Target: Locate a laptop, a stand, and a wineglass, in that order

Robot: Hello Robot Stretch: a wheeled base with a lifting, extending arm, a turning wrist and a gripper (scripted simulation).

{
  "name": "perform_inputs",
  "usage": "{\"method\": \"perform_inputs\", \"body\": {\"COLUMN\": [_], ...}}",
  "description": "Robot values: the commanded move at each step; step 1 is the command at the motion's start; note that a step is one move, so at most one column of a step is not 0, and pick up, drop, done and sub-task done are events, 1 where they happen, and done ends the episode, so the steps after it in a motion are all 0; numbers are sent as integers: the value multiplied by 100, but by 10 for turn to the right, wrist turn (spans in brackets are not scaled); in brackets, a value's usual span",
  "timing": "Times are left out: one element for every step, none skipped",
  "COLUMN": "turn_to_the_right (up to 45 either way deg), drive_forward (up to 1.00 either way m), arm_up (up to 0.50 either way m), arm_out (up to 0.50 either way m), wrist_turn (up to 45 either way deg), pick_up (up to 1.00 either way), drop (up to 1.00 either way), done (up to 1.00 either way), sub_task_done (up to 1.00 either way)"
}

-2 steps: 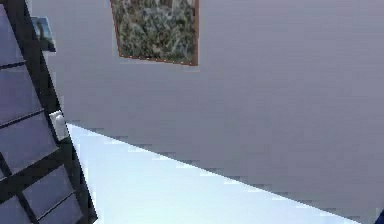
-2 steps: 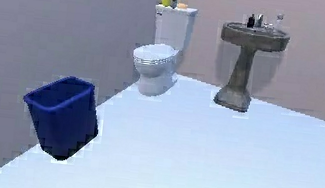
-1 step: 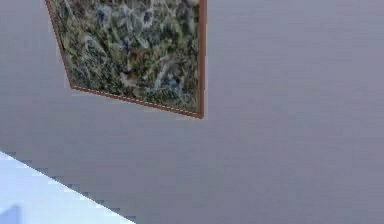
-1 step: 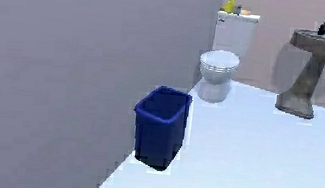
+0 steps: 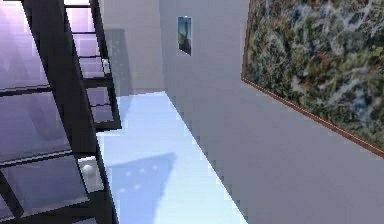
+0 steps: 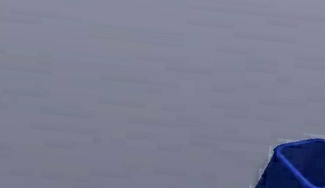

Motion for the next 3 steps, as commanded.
{"method": "perform_inputs", "body": {"turn_to_the_right": [-90, 0, -240], "drive_forward": [0, 100, 0], "arm_up": [0, 0, 0], "arm_out": [0, 0, 0], "wrist_turn": [0, 0, 0], "pick_up": [0, 0, 0], "drop": [0, 0, 0], "done": [0, 0, 0], "sub_task_done": [0, 0, 0]}}
